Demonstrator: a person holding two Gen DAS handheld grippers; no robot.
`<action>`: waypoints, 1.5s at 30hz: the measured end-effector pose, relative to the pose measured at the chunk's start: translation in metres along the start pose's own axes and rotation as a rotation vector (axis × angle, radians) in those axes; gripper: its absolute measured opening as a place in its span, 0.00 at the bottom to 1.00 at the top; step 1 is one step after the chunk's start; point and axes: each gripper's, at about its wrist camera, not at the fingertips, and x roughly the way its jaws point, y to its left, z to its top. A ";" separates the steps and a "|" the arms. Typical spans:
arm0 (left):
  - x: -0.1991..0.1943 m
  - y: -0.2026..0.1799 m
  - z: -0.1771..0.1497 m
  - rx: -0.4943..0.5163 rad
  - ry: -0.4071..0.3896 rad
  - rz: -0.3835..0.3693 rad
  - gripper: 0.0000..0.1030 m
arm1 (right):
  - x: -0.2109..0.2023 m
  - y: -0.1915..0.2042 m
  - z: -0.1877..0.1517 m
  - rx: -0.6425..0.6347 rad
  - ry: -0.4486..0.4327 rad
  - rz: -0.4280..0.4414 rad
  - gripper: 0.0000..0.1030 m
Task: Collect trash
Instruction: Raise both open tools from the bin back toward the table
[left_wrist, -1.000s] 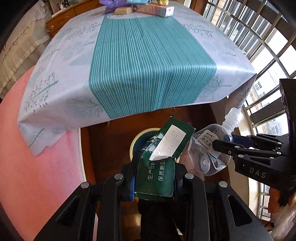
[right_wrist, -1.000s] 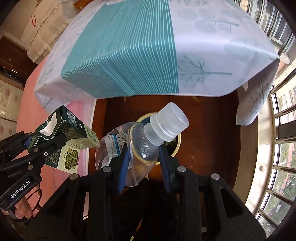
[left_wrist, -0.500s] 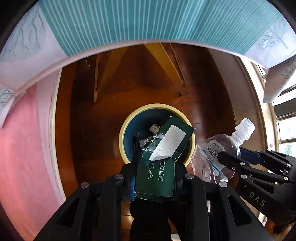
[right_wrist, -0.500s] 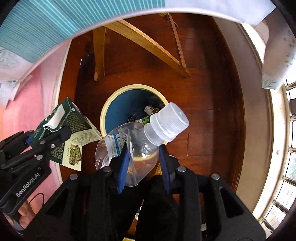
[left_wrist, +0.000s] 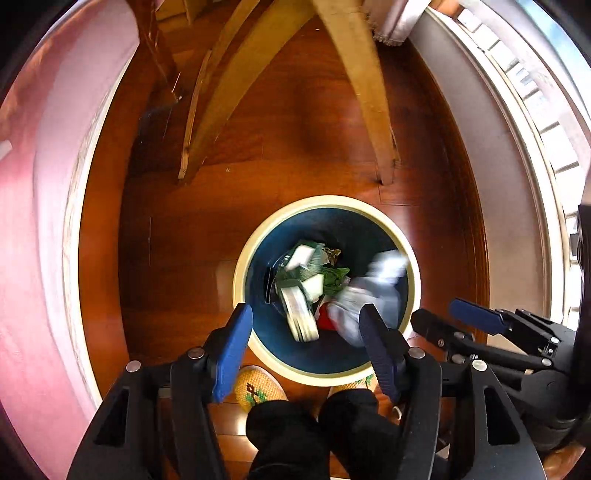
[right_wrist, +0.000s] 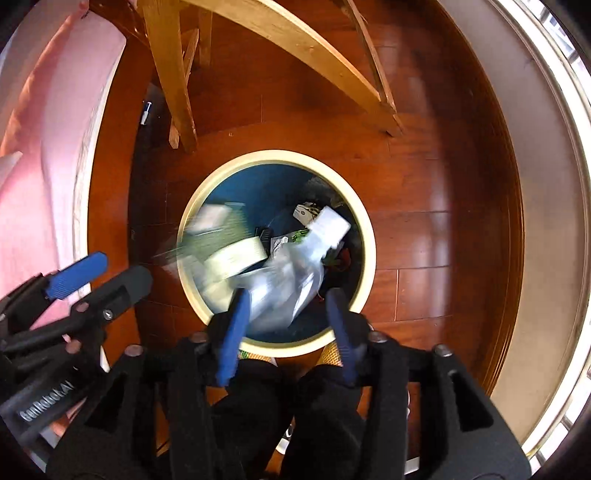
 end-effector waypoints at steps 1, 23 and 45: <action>0.001 0.004 0.002 -0.012 0.005 -0.004 0.60 | 0.001 0.001 0.001 -0.003 -0.003 -0.005 0.48; -0.119 0.019 0.007 -0.066 -0.030 0.001 0.59 | -0.099 0.018 -0.002 0.041 -0.013 -0.007 0.52; -0.452 -0.015 0.030 -0.027 -0.445 0.017 0.59 | -0.404 0.053 0.022 -0.129 -0.382 0.152 0.52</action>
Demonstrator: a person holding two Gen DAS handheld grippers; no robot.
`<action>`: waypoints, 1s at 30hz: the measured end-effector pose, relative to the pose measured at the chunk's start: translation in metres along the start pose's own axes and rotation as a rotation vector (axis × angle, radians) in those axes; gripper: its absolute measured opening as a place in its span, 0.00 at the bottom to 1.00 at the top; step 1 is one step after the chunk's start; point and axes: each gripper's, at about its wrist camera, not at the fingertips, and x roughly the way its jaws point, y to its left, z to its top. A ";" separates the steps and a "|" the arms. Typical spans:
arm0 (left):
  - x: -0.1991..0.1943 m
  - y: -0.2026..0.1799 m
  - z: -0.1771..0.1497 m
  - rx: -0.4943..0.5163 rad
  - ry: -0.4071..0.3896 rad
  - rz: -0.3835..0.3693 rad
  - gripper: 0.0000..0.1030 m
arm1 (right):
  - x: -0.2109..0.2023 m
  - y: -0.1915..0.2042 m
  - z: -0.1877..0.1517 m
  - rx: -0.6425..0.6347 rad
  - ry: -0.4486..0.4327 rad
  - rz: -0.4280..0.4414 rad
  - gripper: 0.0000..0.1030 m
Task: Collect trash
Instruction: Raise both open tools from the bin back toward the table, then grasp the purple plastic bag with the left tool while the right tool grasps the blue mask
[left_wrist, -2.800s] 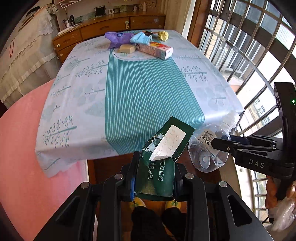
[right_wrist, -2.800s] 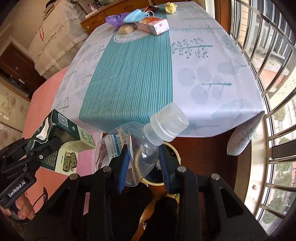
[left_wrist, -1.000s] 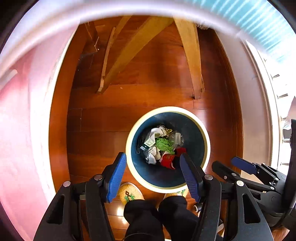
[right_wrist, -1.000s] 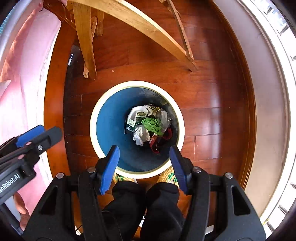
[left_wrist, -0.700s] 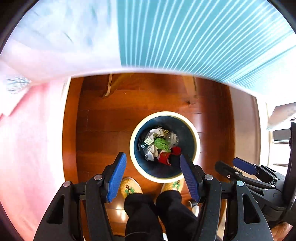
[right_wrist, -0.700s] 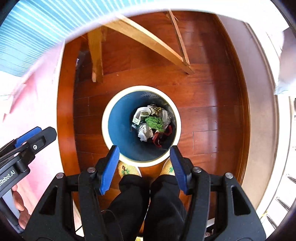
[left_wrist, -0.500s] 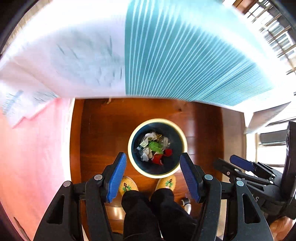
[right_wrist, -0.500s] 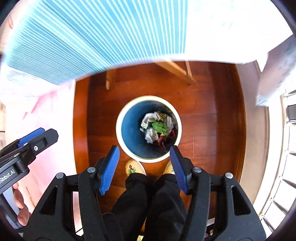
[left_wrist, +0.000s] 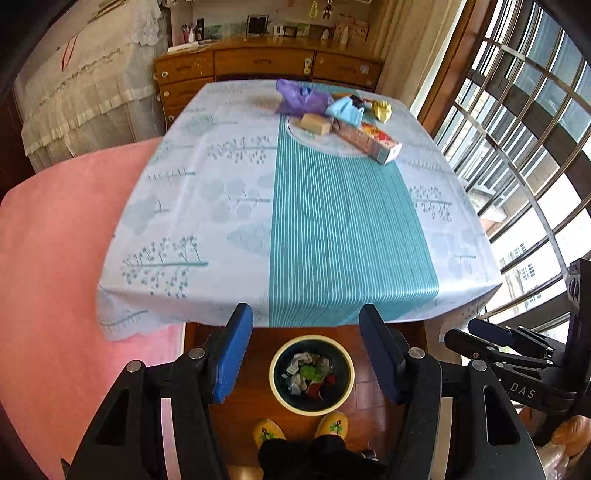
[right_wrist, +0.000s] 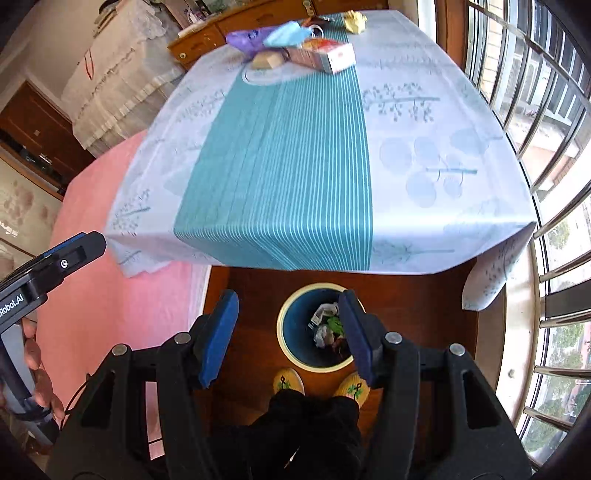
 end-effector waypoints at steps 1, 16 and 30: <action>-0.011 -0.002 0.011 0.003 -0.013 0.007 0.59 | -0.009 0.002 0.008 -0.012 -0.021 0.004 0.52; -0.099 -0.032 0.143 0.063 -0.212 0.123 0.59 | -0.094 0.041 0.143 -0.255 -0.253 -0.065 0.52; 0.025 0.010 0.275 0.145 -0.107 0.012 0.71 | 0.012 0.051 0.291 -0.140 -0.193 -0.205 0.52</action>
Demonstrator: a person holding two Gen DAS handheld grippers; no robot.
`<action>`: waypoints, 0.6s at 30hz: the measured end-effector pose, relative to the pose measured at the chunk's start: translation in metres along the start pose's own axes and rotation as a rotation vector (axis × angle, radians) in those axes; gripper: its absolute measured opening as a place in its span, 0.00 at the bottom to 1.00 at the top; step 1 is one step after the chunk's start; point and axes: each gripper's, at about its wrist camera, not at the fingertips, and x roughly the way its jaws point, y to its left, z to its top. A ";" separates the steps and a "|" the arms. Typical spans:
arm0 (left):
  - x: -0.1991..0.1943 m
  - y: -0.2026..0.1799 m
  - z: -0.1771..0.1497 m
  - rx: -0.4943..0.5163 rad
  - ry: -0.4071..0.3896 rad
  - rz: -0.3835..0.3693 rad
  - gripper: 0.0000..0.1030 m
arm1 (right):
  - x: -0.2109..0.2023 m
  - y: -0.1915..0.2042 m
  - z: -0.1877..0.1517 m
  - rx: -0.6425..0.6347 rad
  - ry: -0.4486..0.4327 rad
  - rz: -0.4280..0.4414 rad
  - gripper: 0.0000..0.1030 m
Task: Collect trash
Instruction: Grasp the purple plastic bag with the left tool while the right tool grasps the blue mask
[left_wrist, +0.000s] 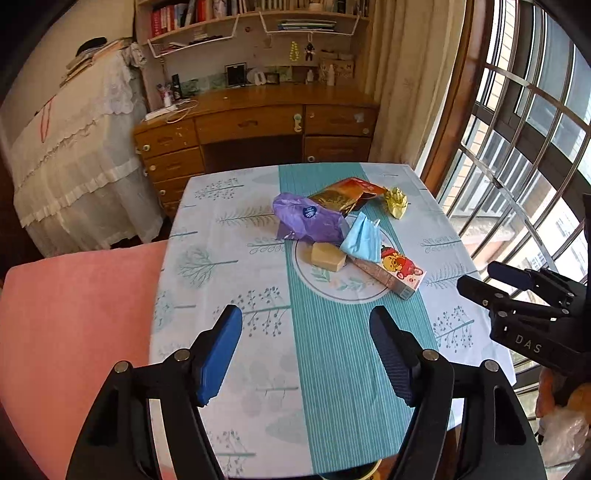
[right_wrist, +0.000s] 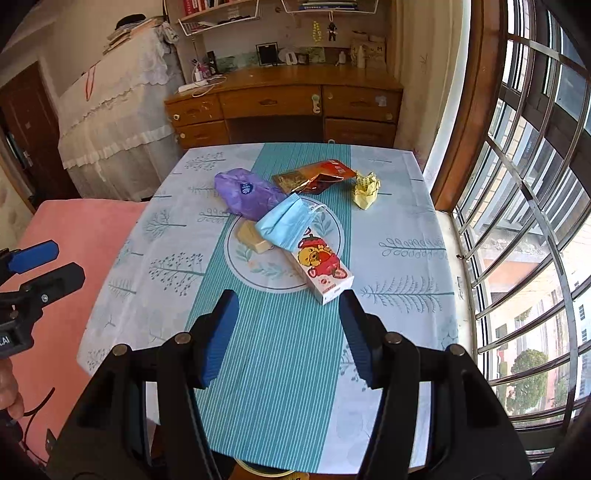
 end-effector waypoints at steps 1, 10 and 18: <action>0.017 0.005 0.011 0.016 0.012 -0.008 0.71 | 0.015 0.003 0.009 0.020 0.012 -0.006 0.52; 0.190 0.065 0.105 -0.005 0.184 -0.140 0.71 | 0.168 0.021 0.075 0.178 0.147 -0.096 0.52; 0.296 0.089 0.142 -0.053 0.275 -0.181 0.71 | 0.258 0.016 0.092 0.271 0.230 -0.180 0.52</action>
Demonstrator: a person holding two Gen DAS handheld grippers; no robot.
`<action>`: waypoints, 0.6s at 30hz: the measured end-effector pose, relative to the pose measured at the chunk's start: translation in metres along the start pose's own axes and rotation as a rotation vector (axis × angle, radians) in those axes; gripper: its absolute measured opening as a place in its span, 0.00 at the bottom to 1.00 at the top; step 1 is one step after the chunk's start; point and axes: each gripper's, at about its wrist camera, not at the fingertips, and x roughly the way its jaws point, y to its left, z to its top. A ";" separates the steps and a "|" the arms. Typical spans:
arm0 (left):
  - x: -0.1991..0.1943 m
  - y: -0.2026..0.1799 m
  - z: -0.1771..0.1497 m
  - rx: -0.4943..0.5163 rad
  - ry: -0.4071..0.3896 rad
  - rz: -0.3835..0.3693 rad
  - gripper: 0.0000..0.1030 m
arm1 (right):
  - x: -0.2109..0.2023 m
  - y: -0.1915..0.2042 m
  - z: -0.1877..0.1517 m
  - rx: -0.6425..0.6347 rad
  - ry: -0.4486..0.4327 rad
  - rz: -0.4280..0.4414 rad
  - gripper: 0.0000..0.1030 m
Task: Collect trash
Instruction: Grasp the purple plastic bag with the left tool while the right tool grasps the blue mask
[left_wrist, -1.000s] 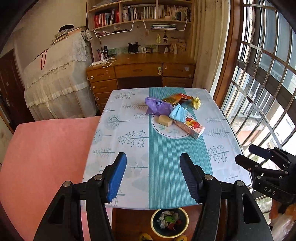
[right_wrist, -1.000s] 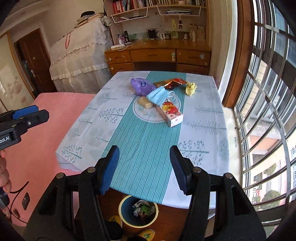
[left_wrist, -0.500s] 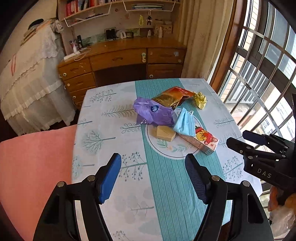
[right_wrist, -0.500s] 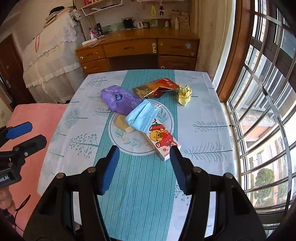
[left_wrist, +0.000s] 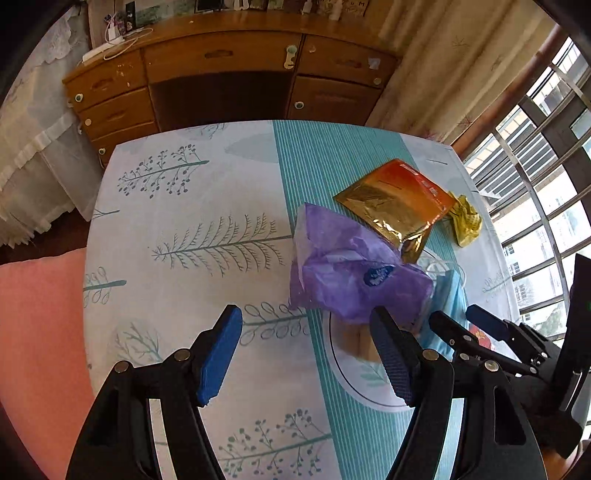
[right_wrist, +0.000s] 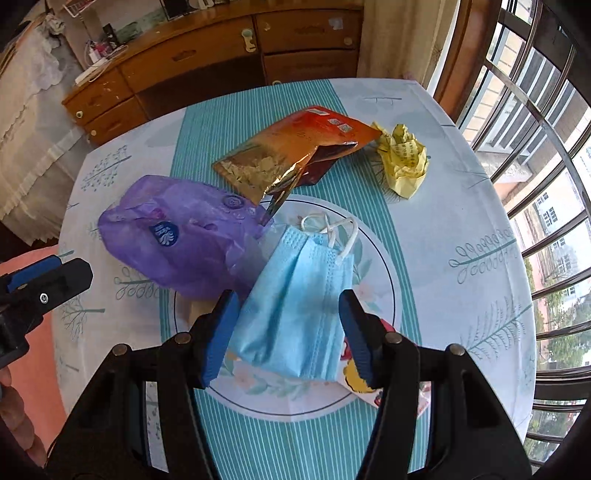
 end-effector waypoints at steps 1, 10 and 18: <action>0.009 0.003 0.006 -0.011 0.012 -0.010 0.71 | 0.006 0.001 0.002 0.002 0.004 -0.018 0.52; 0.061 0.000 0.034 -0.051 0.077 -0.082 0.70 | 0.012 0.002 0.000 -0.004 -0.059 -0.090 0.31; 0.094 -0.020 0.041 -0.055 0.136 -0.125 0.64 | -0.003 -0.022 -0.011 0.085 -0.071 -0.023 0.11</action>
